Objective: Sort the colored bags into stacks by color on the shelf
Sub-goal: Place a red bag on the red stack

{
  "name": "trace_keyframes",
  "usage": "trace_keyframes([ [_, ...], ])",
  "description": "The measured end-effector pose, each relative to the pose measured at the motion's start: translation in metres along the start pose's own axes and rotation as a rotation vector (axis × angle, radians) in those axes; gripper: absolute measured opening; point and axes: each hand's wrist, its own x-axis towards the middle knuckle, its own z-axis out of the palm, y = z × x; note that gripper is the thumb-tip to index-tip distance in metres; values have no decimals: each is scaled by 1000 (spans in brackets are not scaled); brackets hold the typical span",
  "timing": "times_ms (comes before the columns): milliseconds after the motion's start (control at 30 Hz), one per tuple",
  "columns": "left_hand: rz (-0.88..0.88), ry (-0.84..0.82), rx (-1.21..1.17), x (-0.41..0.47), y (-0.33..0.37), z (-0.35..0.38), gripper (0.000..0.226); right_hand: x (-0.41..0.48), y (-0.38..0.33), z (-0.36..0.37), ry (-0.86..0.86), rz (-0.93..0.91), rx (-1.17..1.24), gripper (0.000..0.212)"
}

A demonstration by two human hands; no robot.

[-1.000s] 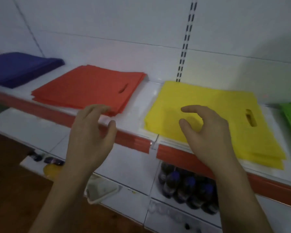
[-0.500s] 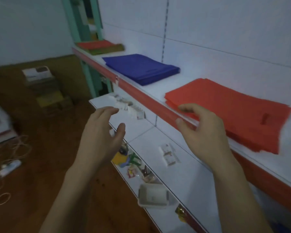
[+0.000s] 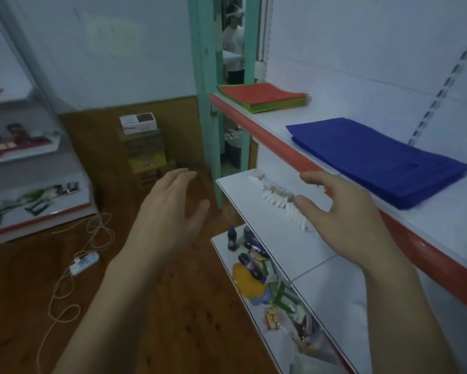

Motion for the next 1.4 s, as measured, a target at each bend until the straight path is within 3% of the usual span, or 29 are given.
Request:
trace_keyframes([
  [400, -30, -59, 10, 170, -137, 52, 66, 206, -19, 149, -60, -67, 33, 40],
  [667, -5, -113, -6, 311, -185, 72, 65, 352, -12, 191, -21, -23, -18, 38],
  [800, 86, -118, -99, 386, -174, 96, 59, 391, 9, 188, 128, 31, 24, 32],
  [1033, 394, -153, -329, 508, -157, 156, 46, 434, 40, 195, 448, 108, -87, 28],
  [1267, 639, -269, -286, 622, -143, 209, 58, 474, 63, 208, 674, 402, -236, 22],
  [1400, 687, -391, -216, 654, -135, 235, 76, 482, 60, 222, 636, 662, -277, 39],
])
